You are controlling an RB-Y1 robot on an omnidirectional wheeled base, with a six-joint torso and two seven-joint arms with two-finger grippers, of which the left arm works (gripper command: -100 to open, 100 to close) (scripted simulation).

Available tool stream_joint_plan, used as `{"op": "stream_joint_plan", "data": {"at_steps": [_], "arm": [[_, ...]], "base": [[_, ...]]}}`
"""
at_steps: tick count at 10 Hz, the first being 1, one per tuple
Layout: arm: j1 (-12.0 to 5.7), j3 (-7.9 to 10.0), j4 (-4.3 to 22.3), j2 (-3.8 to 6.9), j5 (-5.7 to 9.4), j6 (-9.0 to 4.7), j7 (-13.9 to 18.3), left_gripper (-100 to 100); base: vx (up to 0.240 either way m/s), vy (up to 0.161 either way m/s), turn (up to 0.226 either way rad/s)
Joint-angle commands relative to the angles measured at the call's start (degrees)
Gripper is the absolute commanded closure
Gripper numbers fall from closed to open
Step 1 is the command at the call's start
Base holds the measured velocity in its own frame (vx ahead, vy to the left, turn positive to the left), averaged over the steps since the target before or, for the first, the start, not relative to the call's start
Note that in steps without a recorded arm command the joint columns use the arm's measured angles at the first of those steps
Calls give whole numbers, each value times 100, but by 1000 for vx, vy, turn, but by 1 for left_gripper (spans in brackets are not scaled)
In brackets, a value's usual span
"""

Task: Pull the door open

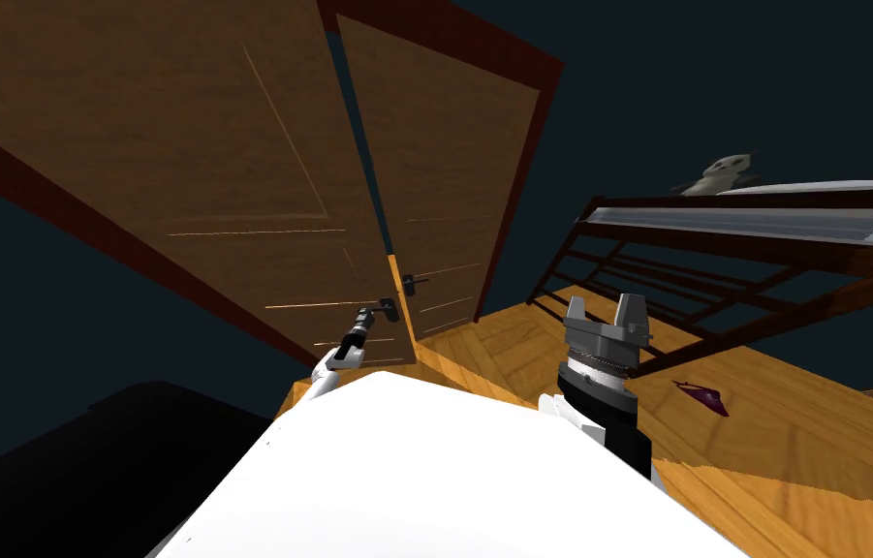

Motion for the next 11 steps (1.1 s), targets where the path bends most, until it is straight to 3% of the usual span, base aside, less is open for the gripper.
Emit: {"op": "stream_joint_plan", "data": {"at_steps": [1, 7, 8, 9, 11], "arm": [[90, -158, -39, 53, -10, -86, 98, 100], [396, -514, -267, 335, -10, -327, 416, 100], [382, -423, -205, 358, 4, -304, 394, 100], [548, -517, -270, 457, -1, -438, 498, 100], [710, -611, -348, 568, -4, -592, 608, 100]], "base": [[-180, 13, -96], [-209, 50, -124], [-92, 27, -4], [-163, 35, -121], [-232, 69, -187]]}}
